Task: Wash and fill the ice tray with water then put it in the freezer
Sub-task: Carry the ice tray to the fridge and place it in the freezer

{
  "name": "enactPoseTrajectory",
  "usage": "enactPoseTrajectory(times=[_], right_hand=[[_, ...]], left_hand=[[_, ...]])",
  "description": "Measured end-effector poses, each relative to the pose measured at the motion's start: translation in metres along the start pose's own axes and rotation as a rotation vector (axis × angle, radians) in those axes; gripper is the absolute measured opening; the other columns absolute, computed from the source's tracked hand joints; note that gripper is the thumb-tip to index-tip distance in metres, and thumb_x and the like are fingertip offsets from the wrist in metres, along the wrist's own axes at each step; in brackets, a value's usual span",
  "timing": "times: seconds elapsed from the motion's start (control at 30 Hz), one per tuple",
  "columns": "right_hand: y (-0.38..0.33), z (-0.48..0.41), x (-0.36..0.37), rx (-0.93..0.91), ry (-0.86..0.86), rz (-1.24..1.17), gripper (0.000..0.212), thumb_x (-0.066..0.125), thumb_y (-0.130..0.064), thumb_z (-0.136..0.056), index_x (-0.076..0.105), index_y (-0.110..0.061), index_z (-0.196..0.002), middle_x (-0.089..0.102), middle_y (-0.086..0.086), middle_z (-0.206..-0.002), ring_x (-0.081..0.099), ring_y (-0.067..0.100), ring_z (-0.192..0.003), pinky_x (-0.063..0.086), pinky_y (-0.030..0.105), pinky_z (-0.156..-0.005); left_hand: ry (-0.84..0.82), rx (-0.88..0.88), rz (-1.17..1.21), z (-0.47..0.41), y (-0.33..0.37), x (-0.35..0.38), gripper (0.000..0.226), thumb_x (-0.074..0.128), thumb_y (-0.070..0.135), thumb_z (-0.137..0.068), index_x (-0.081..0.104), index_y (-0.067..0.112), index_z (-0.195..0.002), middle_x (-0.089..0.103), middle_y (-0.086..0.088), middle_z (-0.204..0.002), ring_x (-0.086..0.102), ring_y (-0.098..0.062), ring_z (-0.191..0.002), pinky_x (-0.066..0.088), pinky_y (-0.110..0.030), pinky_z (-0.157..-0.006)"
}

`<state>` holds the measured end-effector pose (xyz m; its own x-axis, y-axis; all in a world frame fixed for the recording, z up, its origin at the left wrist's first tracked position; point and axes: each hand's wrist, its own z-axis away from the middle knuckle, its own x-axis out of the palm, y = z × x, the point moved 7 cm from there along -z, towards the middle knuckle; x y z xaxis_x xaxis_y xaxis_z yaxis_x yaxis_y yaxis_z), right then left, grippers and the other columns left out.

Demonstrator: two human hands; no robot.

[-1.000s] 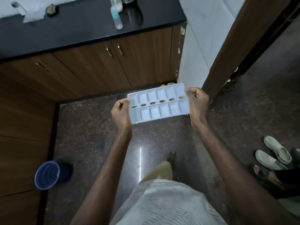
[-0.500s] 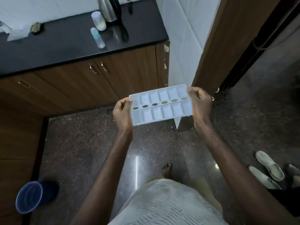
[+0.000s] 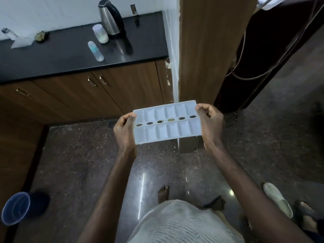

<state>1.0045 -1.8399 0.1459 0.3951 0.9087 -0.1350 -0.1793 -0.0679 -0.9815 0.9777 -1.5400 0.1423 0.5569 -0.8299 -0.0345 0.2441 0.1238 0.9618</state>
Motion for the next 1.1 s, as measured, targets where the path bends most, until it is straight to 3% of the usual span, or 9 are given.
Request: enactPoseTrajectory(times=[0.1,0.33,0.5,0.77,0.97,1.1], right_hand=[[0.003,-0.017,-0.035,0.0,-0.027,0.007,0.014,0.066,-0.046,-0.084,0.074,-0.036,-0.09,0.074,-0.005,-0.089,0.071,0.019,-0.087,0.06,0.051,-0.08],[0.01,-0.058,-0.114,-0.003,-0.052,0.031,0.014,0.066,-0.042,-0.085,0.075,-0.032,-0.089,0.073,0.003,-0.088,0.07,0.026,-0.085,0.059,0.053,-0.078],[0.01,-0.095,-0.176,-0.003,-0.06,0.033,0.011,0.068,-0.038,-0.088,0.075,-0.03,-0.089,0.074,0.001,-0.088,0.071,0.023,-0.086,0.059,0.052,-0.08],[0.018,-0.166,-0.241,0.013,-0.059,0.019,0.012,0.069,-0.031,-0.089,0.077,-0.024,-0.092,0.075,-0.002,-0.088,0.066,0.008,-0.078,0.059,0.043,-0.077],[0.031,-0.231,-0.281,0.031,-0.08,0.013,0.012,0.069,-0.03,-0.091,0.078,-0.022,-0.094,0.076,-0.003,-0.09,0.071,0.019,-0.085,0.059,0.039,-0.074],[0.037,-0.282,-0.31,0.03,-0.089,0.025,0.011,0.069,-0.029,-0.092,0.077,-0.021,-0.094,0.075,-0.002,-0.089,0.069,0.012,-0.08,0.057,0.034,-0.07]], left_hand=[[0.038,-0.012,0.0,0.026,-0.011,0.029,0.021,0.069,0.027,-0.094,0.075,0.011,-0.106,0.077,-0.01,-0.1,0.074,-0.024,-0.087,0.062,-0.038,-0.074],[0.085,-0.038,0.039,0.082,-0.027,0.101,0.019,0.069,0.023,-0.095,0.075,0.008,-0.106,0.076,-0.006,-0.091,0.073,-0.017,-0.078,0.061,-0.032,-0.066],[0.11,-0.04,0.064,0.119,-0.037,0.165,0.02,0.067,0.018,-0.096,0.073,0.0,-0.104,0.067,0.006,-0.072,0.063,0.0,-0.059,0.051,-0.019,-0.054],[0.103,-0.077,0.091,0.14,-0.05,0.256,0.02,0.067,0.02,-0.097,0.073,0.004,-0.107,0.075,-0.005,-0.09,0.07,-0.013,-0.073,0.058,-0.028,-0.061],[0.125,-0.074,0.07,0.138,-0.068,0.329,0.016,0.069,0.025,-0.095,0.075,0.013,-0.103,0.074,0.0,-0.089,0.069,-0.013,-0.077,0.057,-0.033,-0.065],[0.127,-0.096,0.083,0.138,-0.079,0.388,0.016,0.069,0.025,-0.096,0.074,0.01,-0.101,0.073,-0.002,-0.087,0.069,-0.014,-0.074,0.058,-0.031,-0.061]])
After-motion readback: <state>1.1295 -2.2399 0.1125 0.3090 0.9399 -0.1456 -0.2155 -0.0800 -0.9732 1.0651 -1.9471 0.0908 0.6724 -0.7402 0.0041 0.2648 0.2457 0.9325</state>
